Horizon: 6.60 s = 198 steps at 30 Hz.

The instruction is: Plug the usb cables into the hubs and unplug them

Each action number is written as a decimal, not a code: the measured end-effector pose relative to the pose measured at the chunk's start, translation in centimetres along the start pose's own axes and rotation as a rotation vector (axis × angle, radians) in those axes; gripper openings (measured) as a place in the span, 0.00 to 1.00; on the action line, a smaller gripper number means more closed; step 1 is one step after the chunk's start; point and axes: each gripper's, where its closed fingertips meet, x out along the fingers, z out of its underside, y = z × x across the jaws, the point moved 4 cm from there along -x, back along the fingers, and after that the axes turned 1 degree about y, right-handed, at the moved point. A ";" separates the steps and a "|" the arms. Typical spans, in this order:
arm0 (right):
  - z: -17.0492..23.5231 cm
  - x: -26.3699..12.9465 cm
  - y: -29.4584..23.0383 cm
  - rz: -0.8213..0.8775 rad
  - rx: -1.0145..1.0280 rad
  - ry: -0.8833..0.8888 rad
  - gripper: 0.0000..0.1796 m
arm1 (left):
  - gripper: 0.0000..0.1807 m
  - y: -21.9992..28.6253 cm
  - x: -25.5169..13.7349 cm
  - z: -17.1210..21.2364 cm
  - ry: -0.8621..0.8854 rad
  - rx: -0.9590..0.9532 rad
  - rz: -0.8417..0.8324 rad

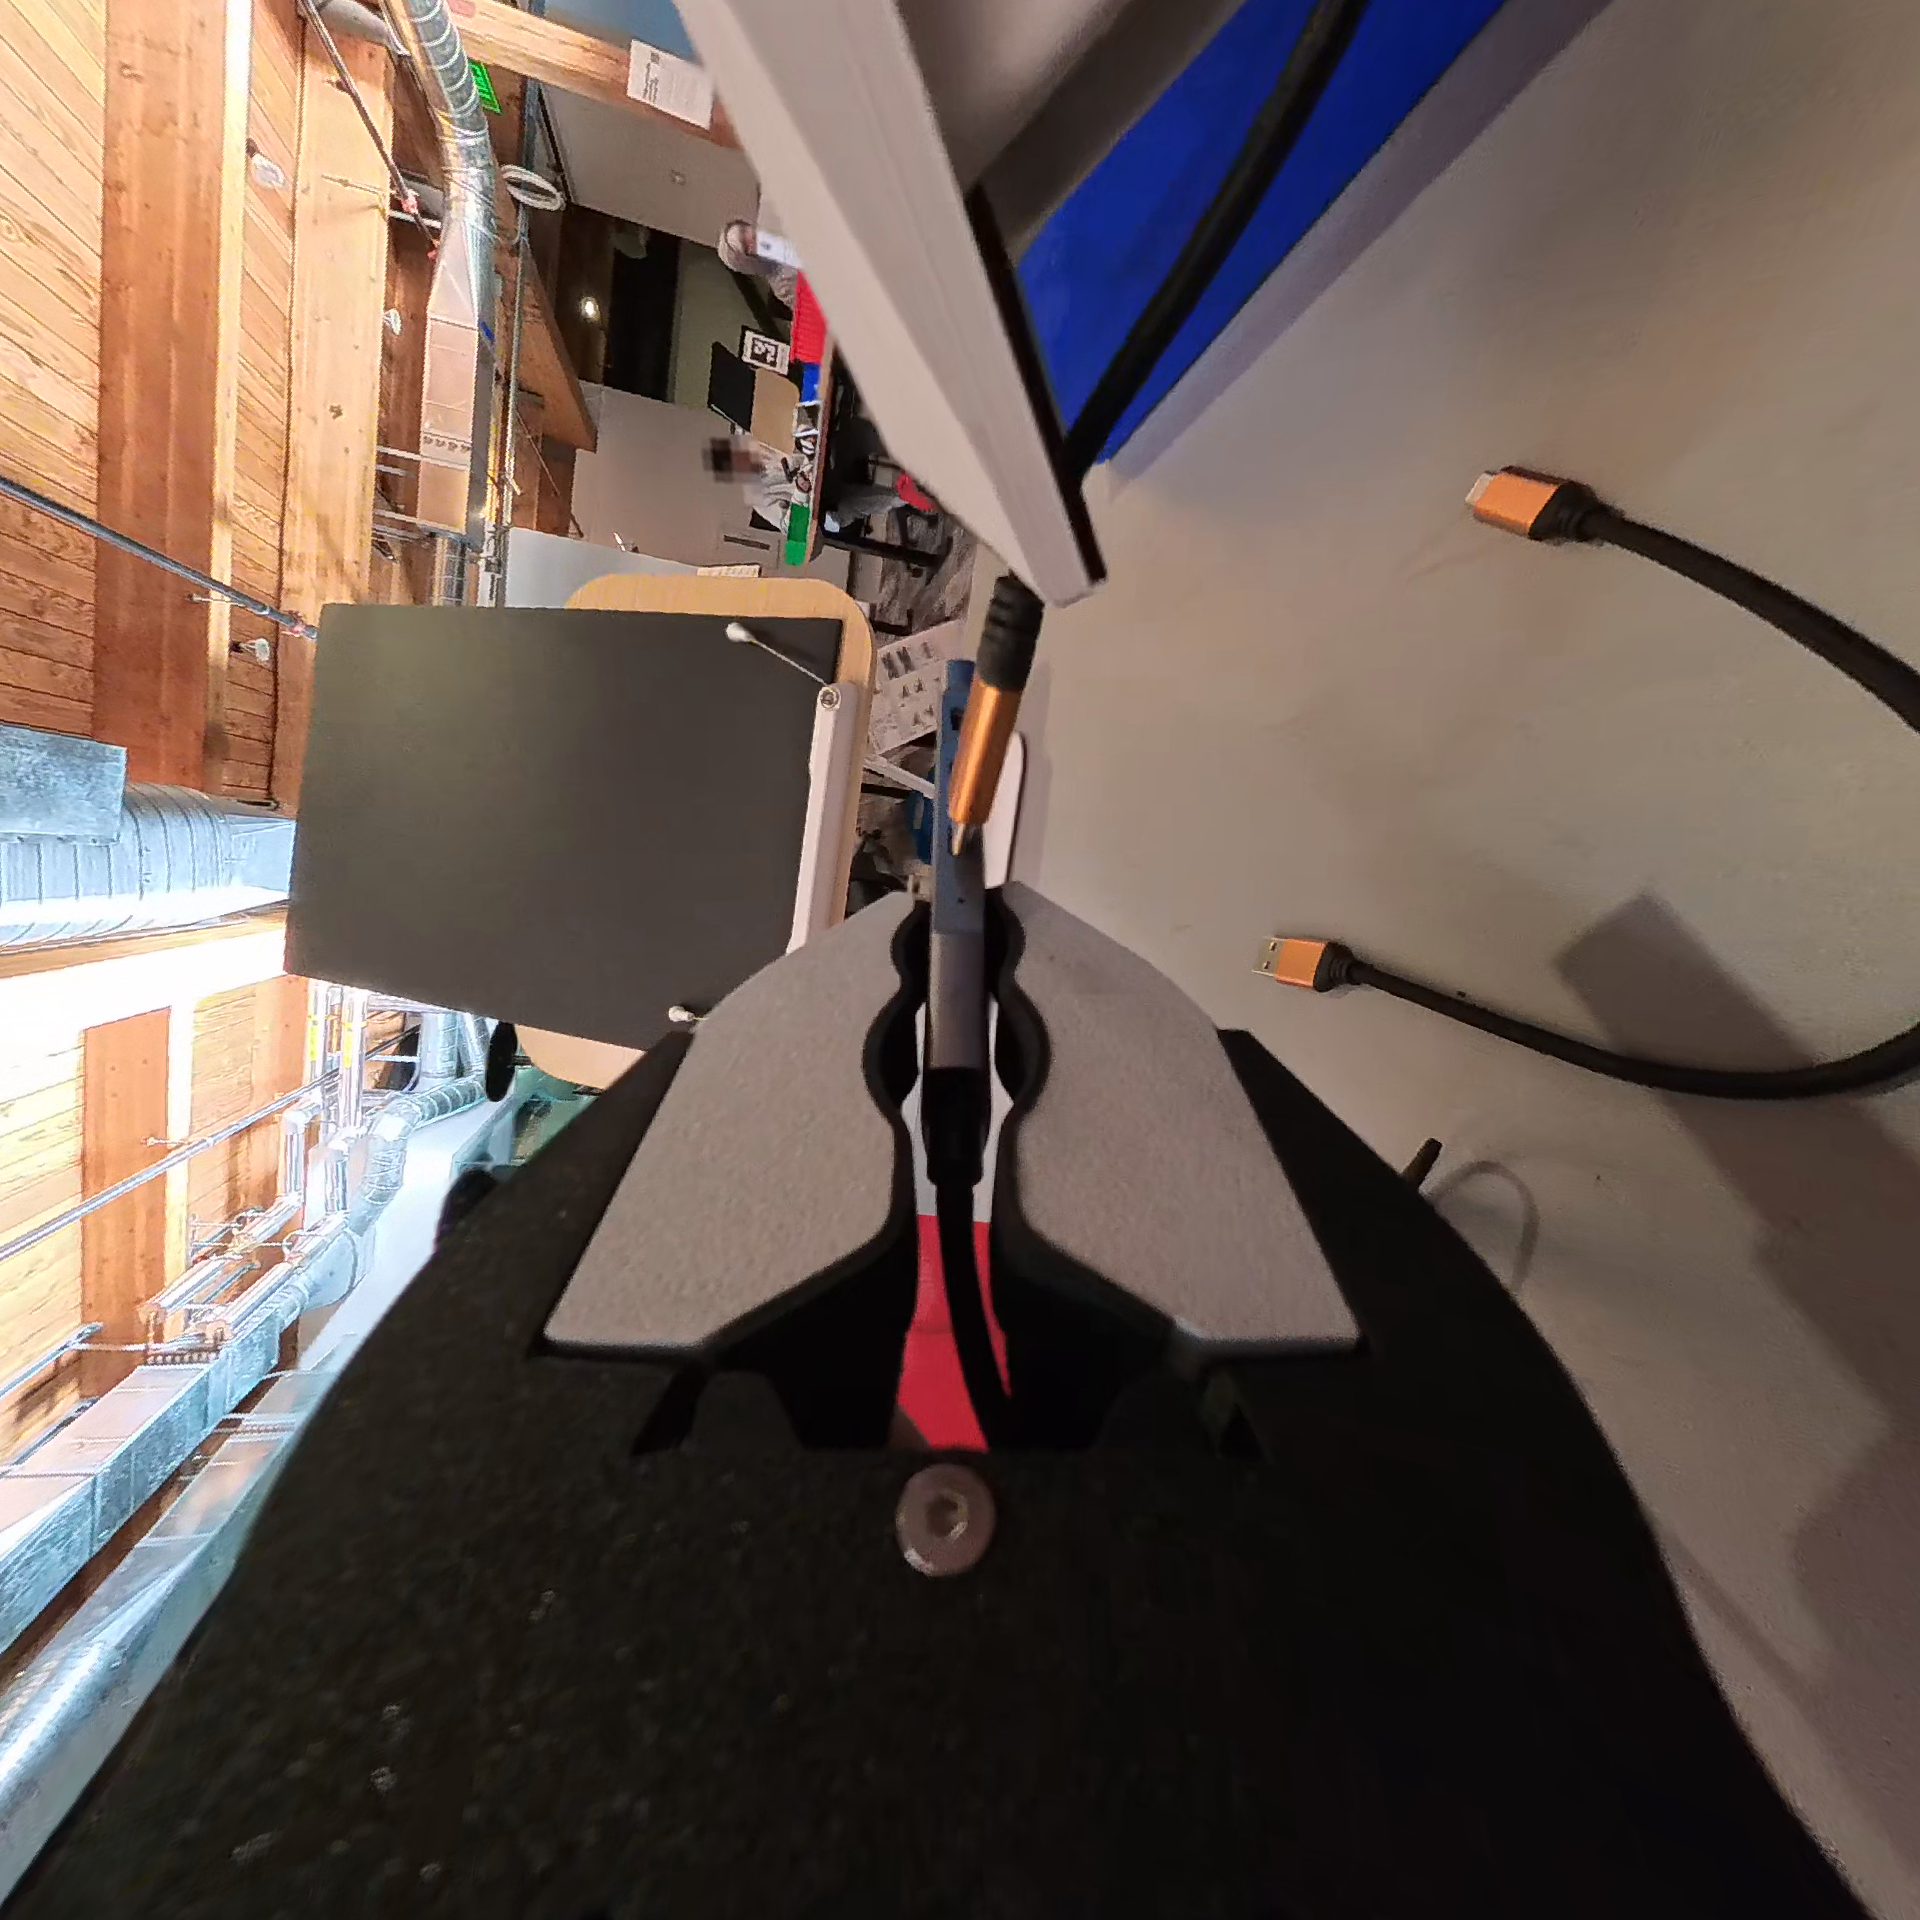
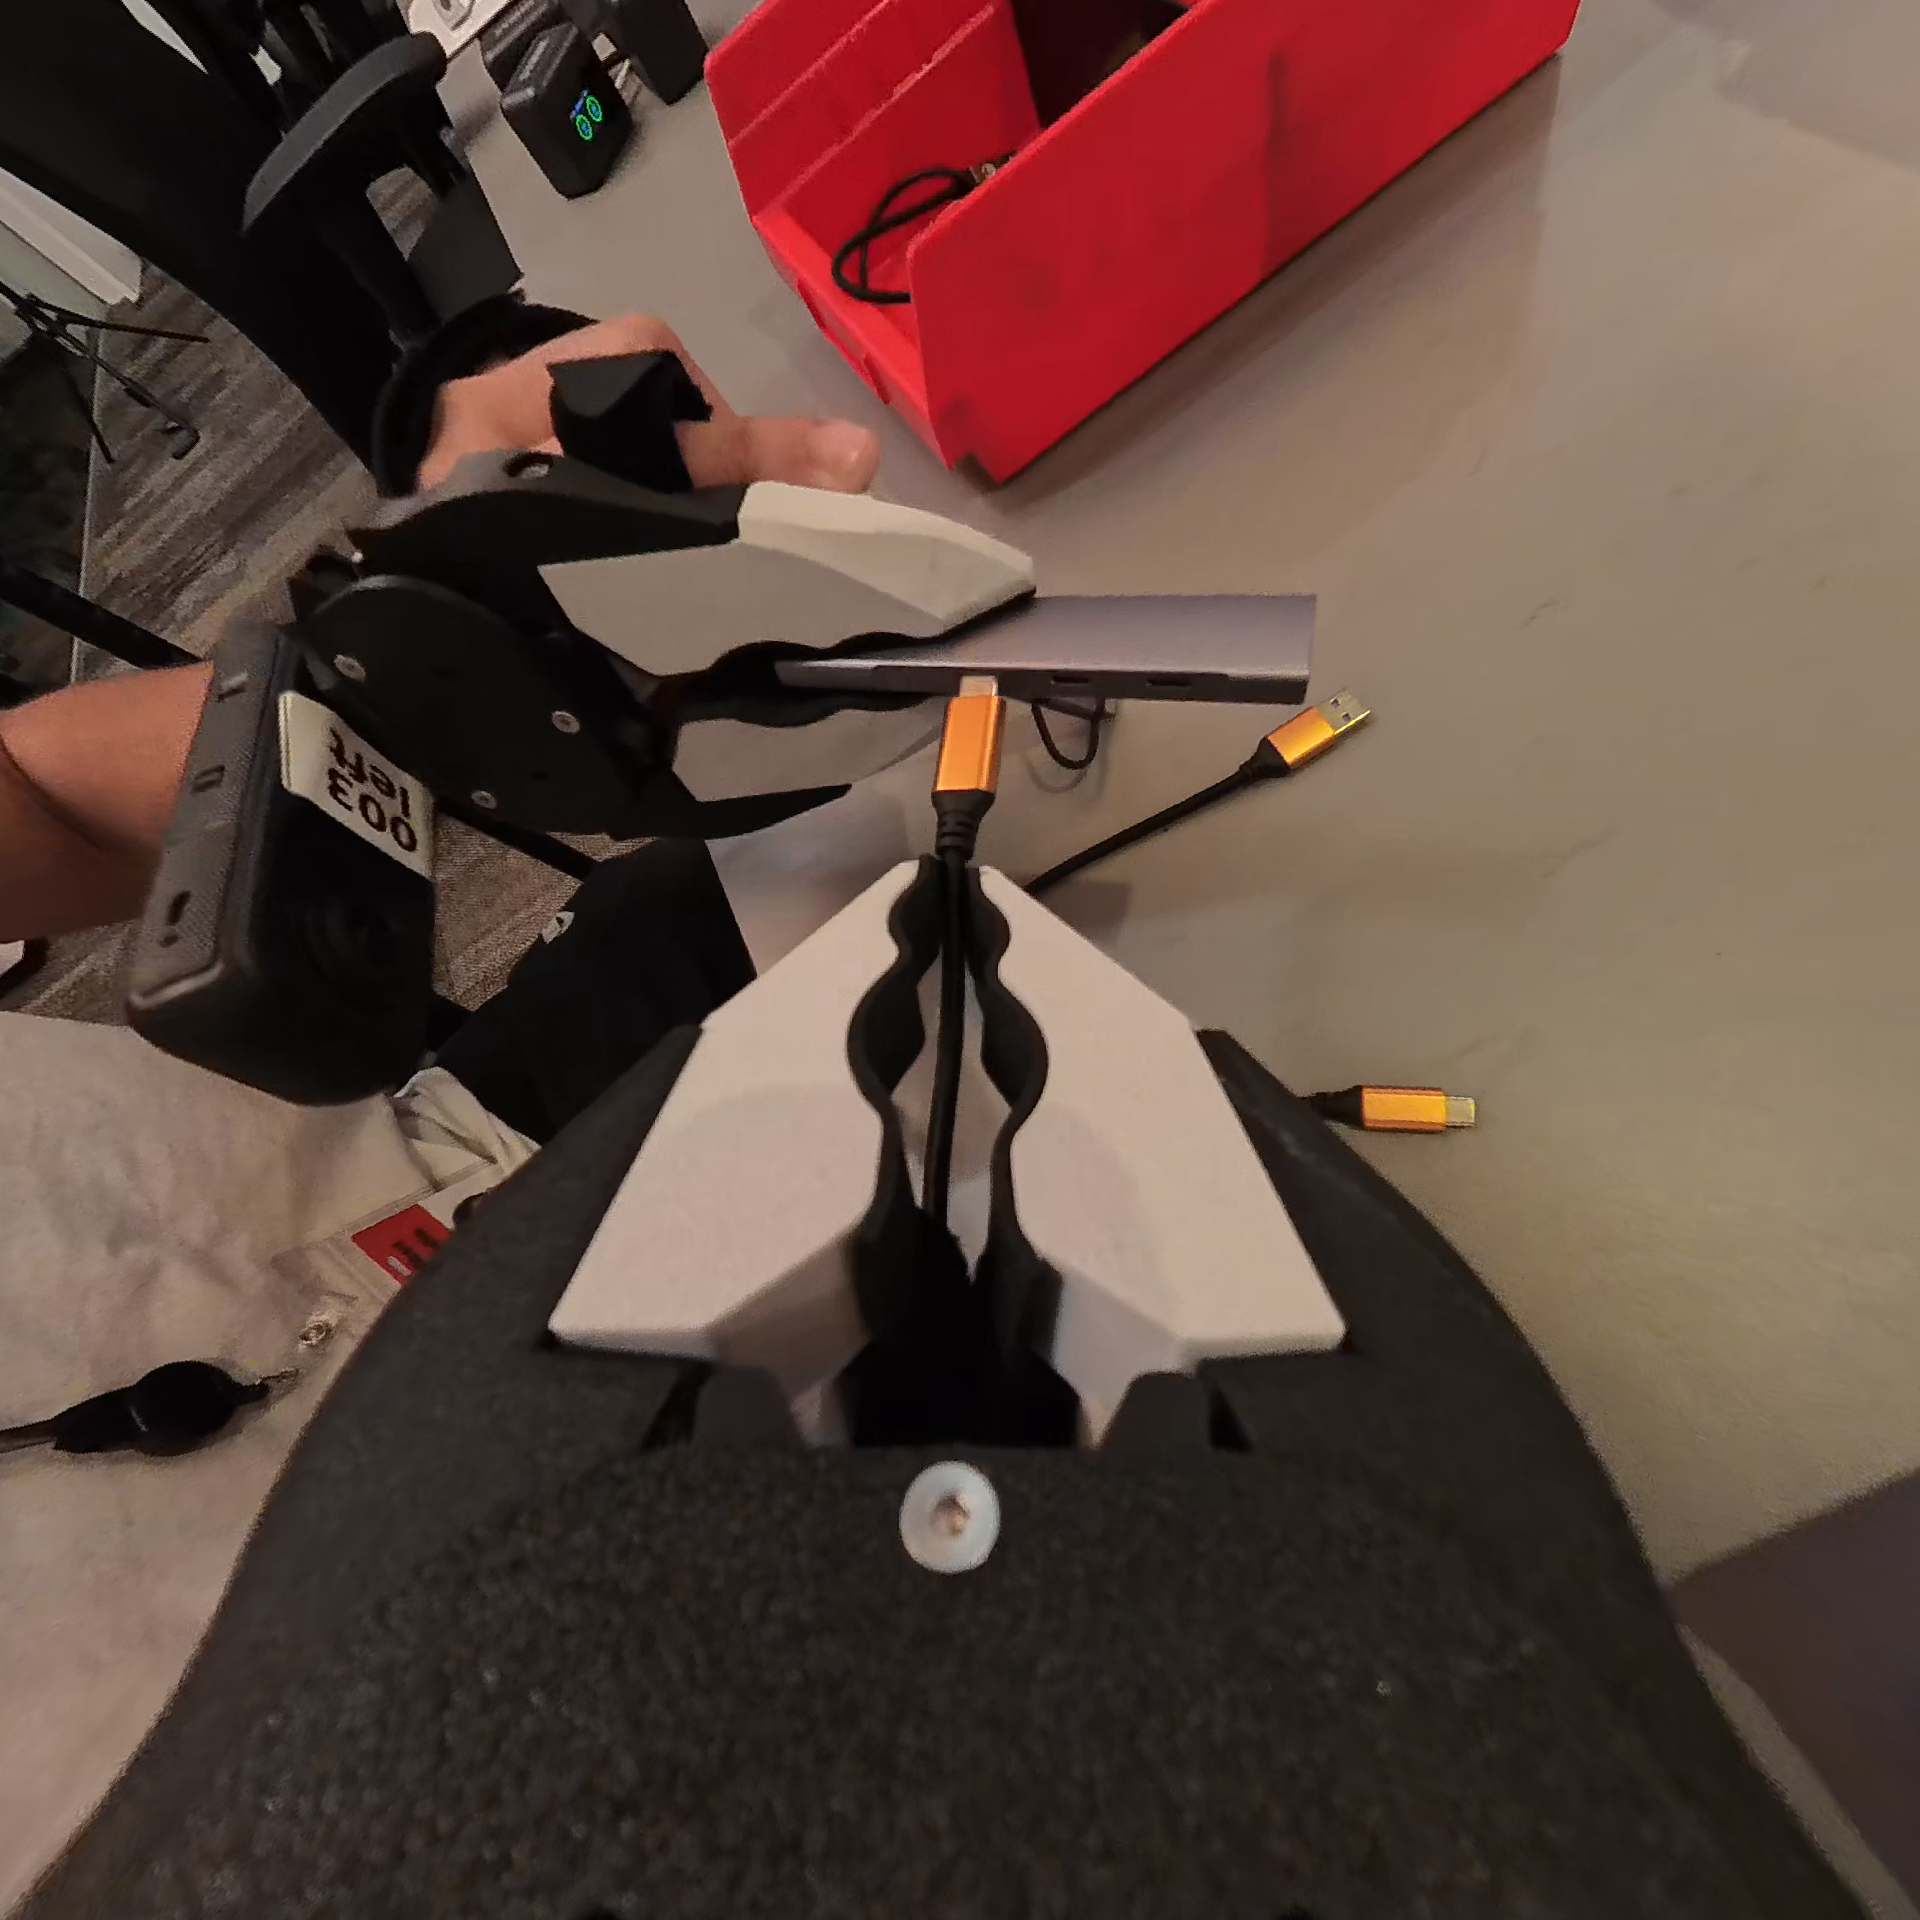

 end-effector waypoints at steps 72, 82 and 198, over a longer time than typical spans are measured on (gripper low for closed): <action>6.9 0.7 8.3 0.557 0.164 0.081 0.30 | 0.05 1.4 -2.5 4.1 0.000 -0.215 -0.012; 8.5 5.0 8.4 0.708 -0.009 -0.043 0.11 | 0.05 1.2 -2.4 3.6 0.018 -0.291 0.008; -0.8 1.7 -0.3 -0.254 -0.161 0.506 0.21 | 0.05 -1.2 -3.2 0.8 0.628 -1.420 0.645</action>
